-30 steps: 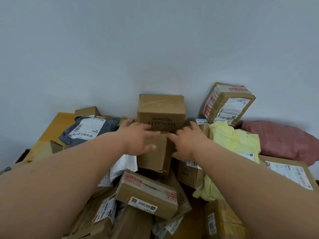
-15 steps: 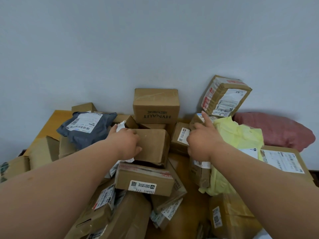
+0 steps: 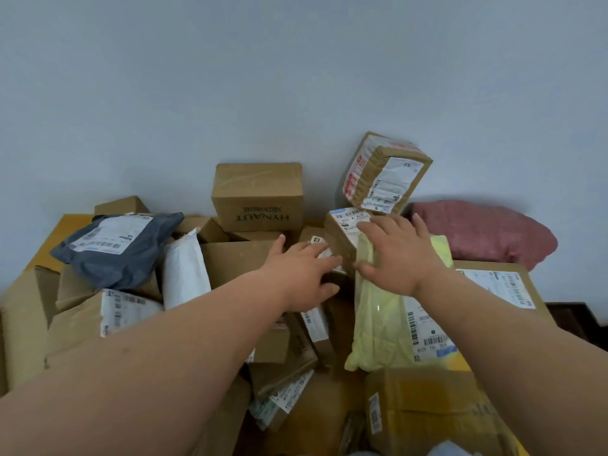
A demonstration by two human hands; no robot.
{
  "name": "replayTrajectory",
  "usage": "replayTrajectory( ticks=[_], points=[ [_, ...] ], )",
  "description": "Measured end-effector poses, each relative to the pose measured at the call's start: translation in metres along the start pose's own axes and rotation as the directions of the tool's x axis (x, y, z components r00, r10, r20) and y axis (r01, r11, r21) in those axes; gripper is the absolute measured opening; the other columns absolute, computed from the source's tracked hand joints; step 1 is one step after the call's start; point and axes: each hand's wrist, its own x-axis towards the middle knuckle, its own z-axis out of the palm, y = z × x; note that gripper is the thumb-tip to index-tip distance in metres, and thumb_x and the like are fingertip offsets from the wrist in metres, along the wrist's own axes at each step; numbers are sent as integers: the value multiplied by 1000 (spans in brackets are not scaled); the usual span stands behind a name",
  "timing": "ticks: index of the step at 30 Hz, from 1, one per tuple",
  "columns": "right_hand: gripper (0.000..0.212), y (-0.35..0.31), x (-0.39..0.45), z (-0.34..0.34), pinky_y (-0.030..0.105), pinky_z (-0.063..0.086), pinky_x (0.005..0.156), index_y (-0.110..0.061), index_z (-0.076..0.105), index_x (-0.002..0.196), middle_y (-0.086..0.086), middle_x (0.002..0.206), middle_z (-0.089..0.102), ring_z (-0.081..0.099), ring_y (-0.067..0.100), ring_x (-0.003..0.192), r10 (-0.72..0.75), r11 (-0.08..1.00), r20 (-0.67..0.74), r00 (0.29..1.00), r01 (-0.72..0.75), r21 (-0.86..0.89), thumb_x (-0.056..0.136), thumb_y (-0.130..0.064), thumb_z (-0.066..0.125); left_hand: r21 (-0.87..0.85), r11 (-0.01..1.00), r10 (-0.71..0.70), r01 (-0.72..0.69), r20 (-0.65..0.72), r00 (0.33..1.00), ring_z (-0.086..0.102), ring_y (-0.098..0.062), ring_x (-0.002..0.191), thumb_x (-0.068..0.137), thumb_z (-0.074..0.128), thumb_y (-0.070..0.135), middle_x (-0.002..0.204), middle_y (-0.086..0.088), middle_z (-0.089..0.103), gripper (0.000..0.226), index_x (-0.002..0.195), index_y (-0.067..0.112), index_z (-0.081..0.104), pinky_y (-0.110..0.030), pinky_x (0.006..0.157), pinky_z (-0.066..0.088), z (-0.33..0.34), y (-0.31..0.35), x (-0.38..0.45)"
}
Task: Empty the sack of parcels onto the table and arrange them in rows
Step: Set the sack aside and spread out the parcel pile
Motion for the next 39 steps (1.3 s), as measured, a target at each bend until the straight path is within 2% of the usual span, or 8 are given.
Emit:
replayTrajectory(
  ticks=[4,14,18,23,27,30,33,39],
  points=[
    [74,24,-10,-6,57,9,120,-32,32,150,-3,152,39,29,26,143,90,992,-19,996,-87,95,83,-54,56,2,992,-123,123,13,992,46,-22,132,100,30,58,134,3,57,49,135,35,55,-54,120,3,-1,-4,-2],
    [65,70,-18,-5,54,21,117,-25,44,141,9,142,50,43,35,133,426,896,-49,904,-413,161,81,-45,56,-3,974,-226,226,29,974,43,-24,136,102,36,47,147,0,47,49,149,34,36,-53,120,11,-11,-4,4],
    [59,60,-13,-8,54,22,117,-24,50,136,7,141,49,41,33,132,345,931,-125,930,-322,172,81,-45,54,-31,972,-232,233,34,972,42,-25,137,101,37,45,147,-1,45,50,149,34,33,-53,119,14,-7,-3,10],
    [71,18,-2,-2,57,12,120,-36,26,152,2,162,20,24,31,147,77,991,22,997,-79,112,87,-49,53,22,970,-244,243,66,968,31,-28,144,99,41,50,157,-1,35,60,154,36,23,-57,119,12,1,-4,11],
    [82,0,13,9,62,9,119,-44,14,154,7,166,1,10,35,151,206,963,192,960,-234,136,84,-71,48,-35,965,-257,259,46,965,31,-28,144,99,44,43,158,-2,34,66,157,36,11,-58,120,8,0,7,24],
    [93,5,19,16,65,8,115,-40,14,154,11,163,15,20,37,148,313,934,270,910,-347,86,77,-84,41,-133,945,-294,300,66,954,34,-28,143,100,44,37,156,-4,38,71,158,35,3,-57,120,4,2,18,37],
    [89,9,19,20,64,9,116,-33,26,150,12,149,40,35,35,140,271,958,255,928,-286,23,77,-83,42,-136,936,-299,324,178,938,29,-30,146,100,43,29,160,-2,32,71,156,43,3,-58,119,-5,6,30,46],
    [73,33,16,3,63,2,118,-22,35,139,10,136,50,42,34,133,126,990,240,962,-136,26,74,-47,54,60,956,-293,287,200,935,39,-25,137,100,36,39,139,2,54,41,140,42,49,-61,118,-3,4,28,44]
  ],
)
